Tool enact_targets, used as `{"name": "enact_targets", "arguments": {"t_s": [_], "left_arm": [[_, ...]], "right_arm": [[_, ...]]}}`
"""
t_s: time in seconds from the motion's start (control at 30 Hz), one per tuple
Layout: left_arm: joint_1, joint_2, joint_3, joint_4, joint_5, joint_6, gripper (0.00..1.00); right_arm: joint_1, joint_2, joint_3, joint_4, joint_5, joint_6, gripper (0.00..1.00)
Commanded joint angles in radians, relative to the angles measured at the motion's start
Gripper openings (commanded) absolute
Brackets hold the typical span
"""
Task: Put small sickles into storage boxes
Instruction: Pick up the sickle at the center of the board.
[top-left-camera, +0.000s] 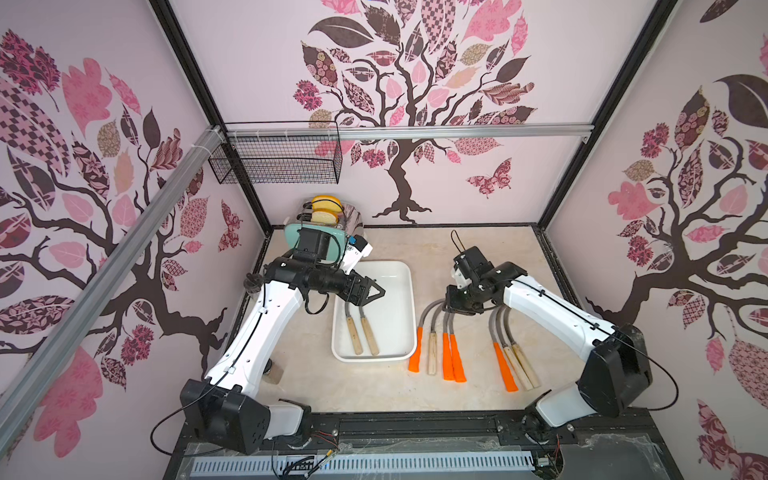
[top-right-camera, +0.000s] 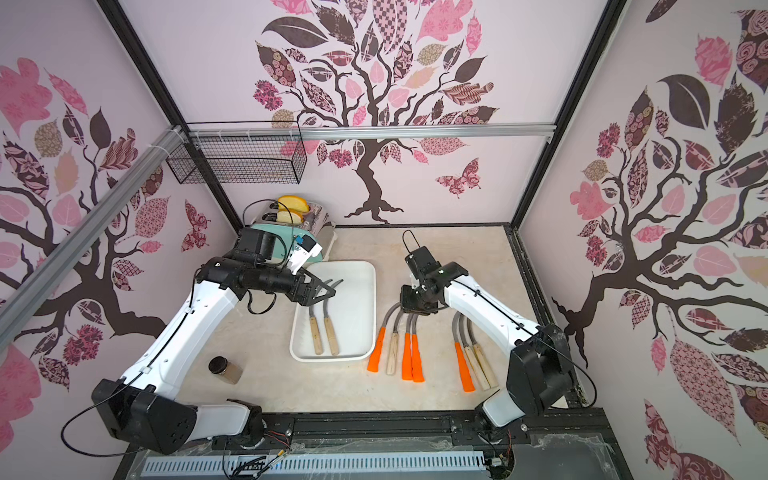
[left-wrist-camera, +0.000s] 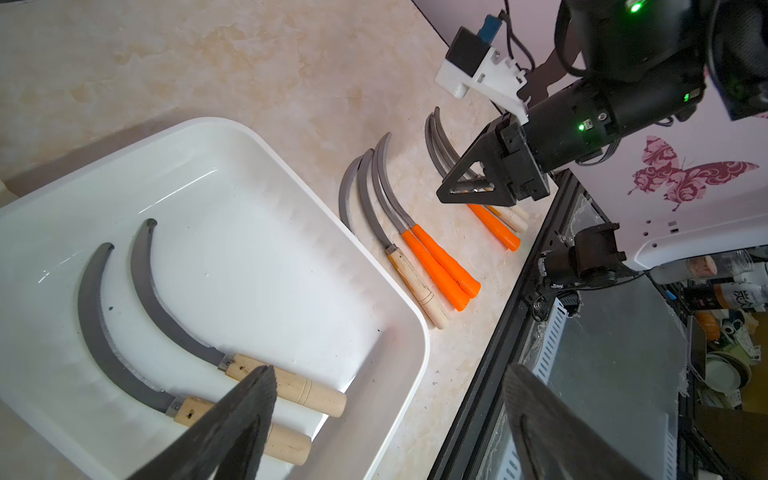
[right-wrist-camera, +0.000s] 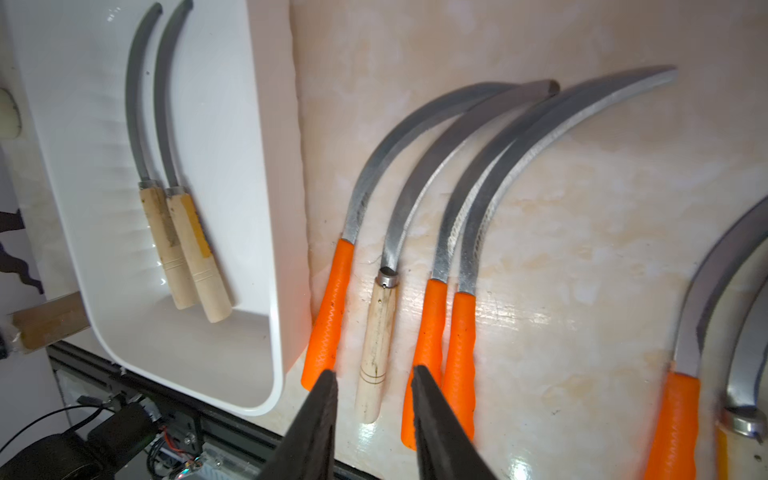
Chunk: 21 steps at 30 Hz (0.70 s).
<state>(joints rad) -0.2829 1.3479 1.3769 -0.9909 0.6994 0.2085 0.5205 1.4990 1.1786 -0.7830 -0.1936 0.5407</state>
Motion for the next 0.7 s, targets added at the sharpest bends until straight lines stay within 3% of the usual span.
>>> {"name": "enact_targets", "arguments": {"t_s": [0.0,0.23,0.43,0.67], "left_arm": [[-0.037,0.008,0.009,0.02,-0.053,0.026,0.89],[-0.038,0.023,0.037,0.039,-0.087,0.028,0.9],[-0.039,0.025,0.026,0.051,-0.093,0.013,0.9],[-0.039,0.017,0.006,0.044,-0.109,0.018,0.9]], "right_arm": [[0.001,-0.051,-0.073,0.04,0.014,0.05,0.35],[-0.01,-0.076,-0.176,0.063,0.046,0.072,0.35],[-0.11,-0.082,-0.21,0.068,0.018,0.052,0.34],[-0.18,-0.064,-0.182,-0.014,0.118,-0.007,0.35]]}}
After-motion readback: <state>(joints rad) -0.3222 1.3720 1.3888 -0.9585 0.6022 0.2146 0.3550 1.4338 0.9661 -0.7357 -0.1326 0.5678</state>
